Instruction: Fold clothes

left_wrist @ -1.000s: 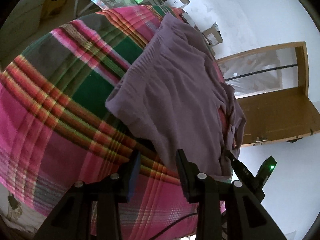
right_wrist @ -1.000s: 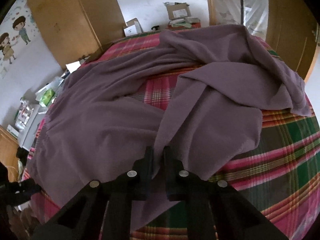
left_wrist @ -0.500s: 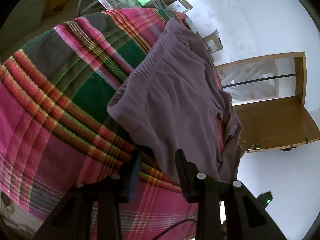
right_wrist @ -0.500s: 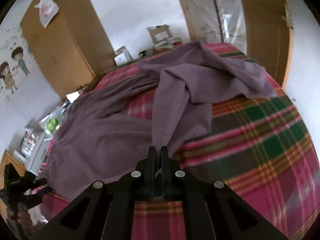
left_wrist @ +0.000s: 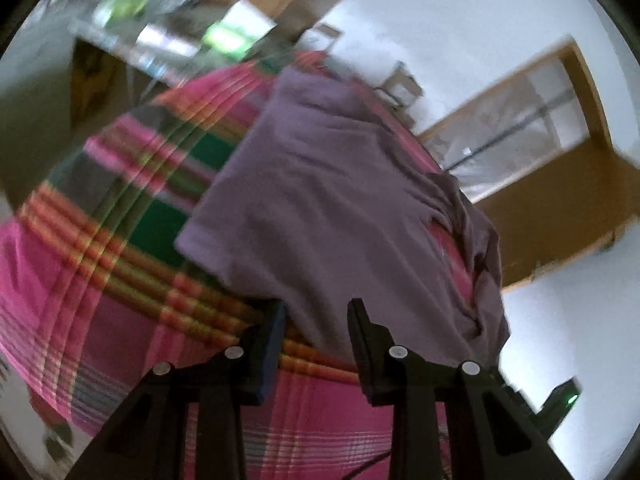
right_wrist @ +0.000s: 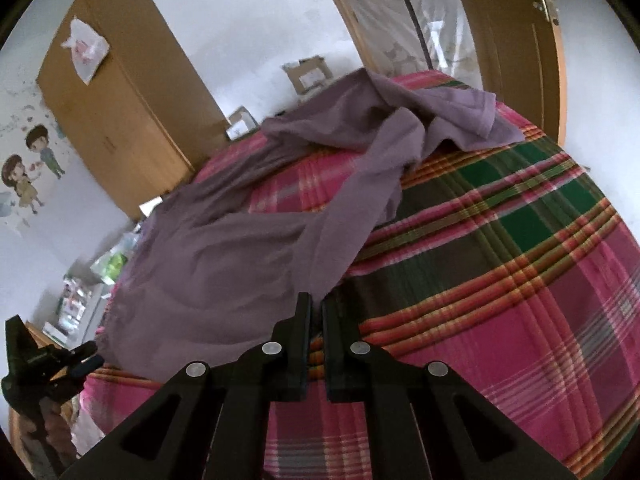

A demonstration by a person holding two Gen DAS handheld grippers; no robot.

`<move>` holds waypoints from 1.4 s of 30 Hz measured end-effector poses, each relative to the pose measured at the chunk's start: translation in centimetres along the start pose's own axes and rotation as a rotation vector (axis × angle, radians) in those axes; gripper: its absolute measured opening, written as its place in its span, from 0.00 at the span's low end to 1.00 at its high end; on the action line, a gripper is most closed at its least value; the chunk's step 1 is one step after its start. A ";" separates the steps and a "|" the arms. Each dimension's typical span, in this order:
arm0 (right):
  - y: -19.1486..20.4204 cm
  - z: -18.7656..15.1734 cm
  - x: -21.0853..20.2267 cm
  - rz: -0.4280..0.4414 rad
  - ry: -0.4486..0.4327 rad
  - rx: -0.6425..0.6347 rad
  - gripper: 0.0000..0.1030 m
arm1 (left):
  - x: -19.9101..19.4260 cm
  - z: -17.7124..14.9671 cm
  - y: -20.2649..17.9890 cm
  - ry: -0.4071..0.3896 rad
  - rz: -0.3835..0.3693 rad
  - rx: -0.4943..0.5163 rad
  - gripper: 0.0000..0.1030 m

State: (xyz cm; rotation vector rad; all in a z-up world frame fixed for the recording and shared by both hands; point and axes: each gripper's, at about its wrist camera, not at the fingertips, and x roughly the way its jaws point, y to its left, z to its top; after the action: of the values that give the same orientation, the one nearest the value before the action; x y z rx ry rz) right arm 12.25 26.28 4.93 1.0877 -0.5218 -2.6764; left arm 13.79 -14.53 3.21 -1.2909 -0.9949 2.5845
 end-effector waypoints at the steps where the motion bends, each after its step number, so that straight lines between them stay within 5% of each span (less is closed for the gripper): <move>1: 0.1 -0.1 -0.2 0.011 -0.015 -0.002 0.05 | 0.3 -0.2 -1.3 0.013 -0.019 0.060 0.31; 8: -0.4 -1.4 -0.1 0.042 0.011 0.015 0.05 | 3.6 -2.5 -8.7 0.161 -0.108 0.331 0.32; 15: -2.7 -0.8 0.3 0.134 0.068 0.076 0.15 | 7.5 -5.9 -15.5 0.265 -0.110 0.602 0.32; 18: -4.0 -0.5 -0.5 0.134 0.049 0.088 0.27 | 8.4 -7.1 -17.1 0.259 -0.085 0.678 0.32; 25: -9.5 1.3 -1.2 0.114 0.010 0.222 0.30 | 8.9 -9.3 -19.4 0.148 0.015 0.863 0.32; 31: -13.0 4.1 1.3 0.112 0.035 0.318 0.33 | 10.4 -10.5 -20.6 0.144 0.061 0.967 0.32; 42: -14.5 6.4 5.9 0.295 0.170 0.460 0.33 | 11.6 -11.0 -21.5 0.165 0.050 1.046 0.32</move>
State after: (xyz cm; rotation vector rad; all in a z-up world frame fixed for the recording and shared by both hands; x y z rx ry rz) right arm 2.76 39.26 -0.24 1.2193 -1.1997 -2.2376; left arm 10.12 12.06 3.11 -1.1332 0.4198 2.3351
